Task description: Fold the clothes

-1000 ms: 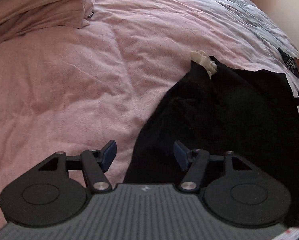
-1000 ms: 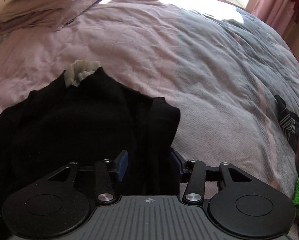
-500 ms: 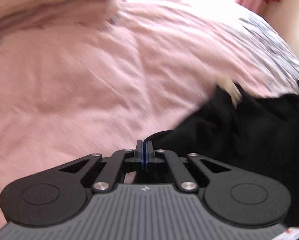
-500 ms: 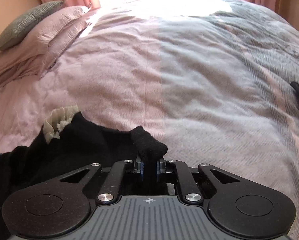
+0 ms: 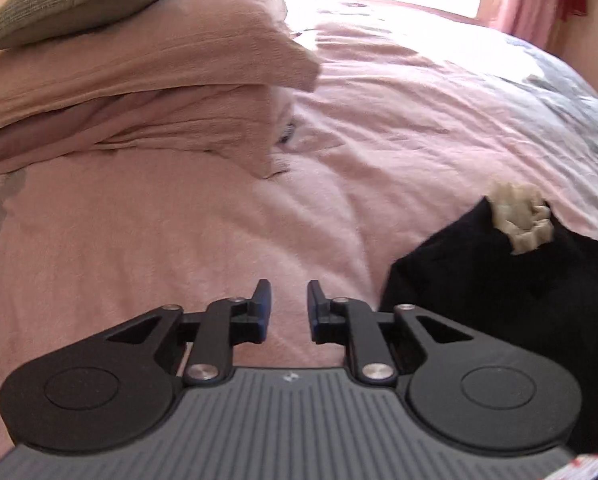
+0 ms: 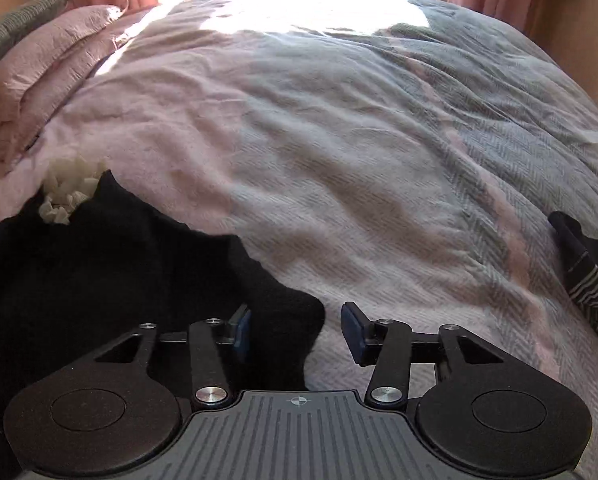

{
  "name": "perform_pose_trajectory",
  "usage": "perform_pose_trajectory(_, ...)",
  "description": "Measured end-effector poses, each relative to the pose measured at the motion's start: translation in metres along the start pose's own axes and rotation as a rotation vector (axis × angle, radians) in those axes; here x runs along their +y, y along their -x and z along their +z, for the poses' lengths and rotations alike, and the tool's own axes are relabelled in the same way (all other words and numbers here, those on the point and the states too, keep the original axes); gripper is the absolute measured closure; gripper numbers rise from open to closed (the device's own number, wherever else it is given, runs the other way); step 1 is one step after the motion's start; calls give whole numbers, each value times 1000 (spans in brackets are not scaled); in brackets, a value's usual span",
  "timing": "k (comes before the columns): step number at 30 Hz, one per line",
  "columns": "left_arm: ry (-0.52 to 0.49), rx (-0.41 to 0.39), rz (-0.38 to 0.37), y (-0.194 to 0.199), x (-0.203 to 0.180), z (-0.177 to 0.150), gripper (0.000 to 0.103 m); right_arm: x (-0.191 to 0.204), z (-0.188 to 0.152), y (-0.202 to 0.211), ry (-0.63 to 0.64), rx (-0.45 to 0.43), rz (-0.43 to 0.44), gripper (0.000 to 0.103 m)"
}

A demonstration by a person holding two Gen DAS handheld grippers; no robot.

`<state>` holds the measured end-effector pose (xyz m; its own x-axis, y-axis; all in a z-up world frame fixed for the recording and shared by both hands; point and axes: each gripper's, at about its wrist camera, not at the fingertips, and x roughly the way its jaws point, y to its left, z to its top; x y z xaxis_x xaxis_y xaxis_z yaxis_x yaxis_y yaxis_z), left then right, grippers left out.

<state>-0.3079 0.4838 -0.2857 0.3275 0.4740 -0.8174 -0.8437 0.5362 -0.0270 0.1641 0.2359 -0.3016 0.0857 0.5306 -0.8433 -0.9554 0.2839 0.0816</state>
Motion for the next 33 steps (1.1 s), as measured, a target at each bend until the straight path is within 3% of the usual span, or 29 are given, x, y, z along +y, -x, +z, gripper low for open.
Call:
perform_pose_trajectory(2,-61,-3,-77,-7,-17,6,47,1,9,-4,9,-34,45,53)
perform_pose_trajectory(4,-115,8,-125,-23,-36,10,45,4,18,-16,40,-25,88,50)
perform_pose_trajectory(5,-136,17,-112,-35,-44,12,45,9,23,-23,63,-15,99,49)
perform_pose_trajectory(8,-128,116,-114,-78,-53,13,46,16,29,-51,113,26,114,47)
perform_pose_trajectory(10,-99,191,-110,-105,-52,7,65,17,26,-73,127,71,104,47)
perform_pose_trajectory(11,-87,209,-124,-112,-51,4,98,16,23,-79,141,77,114,48)
perform_pose_trajectory(12,-77,215,-143,-115,-51,1,100,16,21,-82,150,72,116,56)
perform_pose_trajectory(13,-70,196,-142,-113,-50,0,100,14,20,-85,148,75,151,101)
perform_pose_trajectory(16,-64,84,-111,-95,-44,13,101,3,25,-64,88,-70,184,102)
perform_pose_trajectory(18,-22,50,-106,-94,-34,25,98,-6,29,-64,5,-93,167,102)
perform_pose_trajectory(21,-73,98,16,-115,-44,27,97,0,27,-93,27,65,36,93)
perform_pose_trajectory(23,-92,134,114,-119,-48,20,97,9,25,-84,39,38,-26,66)
perform_pose_trajectory(25,14,107,74,-97,-35,10,85,9,21,-61,-15,-5,-1,55)
perform_pose_trajectory(28,55,84,60,-44,-31,-16,74,8,1,-15,-78,-70,-16,51)
perform_pose_trajectory(31,43,124,-3,18,-53,-60,68,10,-35,24,-126,-40,-1,50)
perform_pose_trajectory(33,31,166,-65,53,-75,-95,51,18,-64,47,-152,12,0,50)
